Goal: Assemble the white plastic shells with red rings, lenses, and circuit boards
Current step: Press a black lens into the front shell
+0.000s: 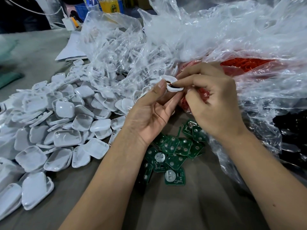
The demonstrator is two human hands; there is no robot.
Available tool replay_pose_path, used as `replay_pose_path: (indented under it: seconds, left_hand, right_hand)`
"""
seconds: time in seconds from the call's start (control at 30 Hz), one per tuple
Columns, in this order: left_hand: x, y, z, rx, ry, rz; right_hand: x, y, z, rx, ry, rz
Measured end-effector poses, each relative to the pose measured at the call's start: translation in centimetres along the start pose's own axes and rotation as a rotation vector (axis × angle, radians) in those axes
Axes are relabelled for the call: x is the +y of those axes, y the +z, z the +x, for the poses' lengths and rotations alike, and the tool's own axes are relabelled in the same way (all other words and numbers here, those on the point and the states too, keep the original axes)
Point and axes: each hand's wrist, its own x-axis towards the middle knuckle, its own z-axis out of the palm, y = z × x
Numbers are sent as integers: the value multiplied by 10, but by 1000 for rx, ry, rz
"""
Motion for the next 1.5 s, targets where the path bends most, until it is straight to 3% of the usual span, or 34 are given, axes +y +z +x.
replay_pose_path:
  seconds: [0.47, 0.57, 0.67, 0.83, 0.93, 1.07, 1.23, 1.3, 1.37, 1.43, 1.5]
  left_hand:
    - [-5, -3, 5, 11, 5, 31]
    - [-5, -3, 6, -39, 0, -37]
    - [-8, -1, 6, -58, -9, -74]
    - [-9, 1, 10, -73, -57, -130]
    - [-10, 1, 11, -88, -70, -140]
    - [-11, 0, 12, -110, -84, -148]
    - [-14, 1, 14, -141, -96, -126]
    - [-15, 0, 15, -142, -93, -107]
    - [-15, -3, 16, -148, -88, -88]
    - [-15, -4, 17, -152, -89, -85]
    - [-15, -5, 19, -159, -95, -86]
  right_hand:
    - [1, -1, 2, -39, 194, 141]
    - [-5, -5, 5, 10, 274, 263]
    - [-11, -14, 16, 116, 313, 234]
    - [5, -51, 80, 221, 363, -41]
    - [54, -76, 132, 164, 498, -415]
    - [133, -101, 168, -112, 630, -952]
    - [188, -109, 169, -572, 636, -1174]
    - [196, -104, 171, -663, 696, -1147]
    - [201, -97, 176, -643, 714, -1076]
    - [211, -92, 178, -480, 780, -991]
    - [216, -90, 179, -337, 716, -1092]
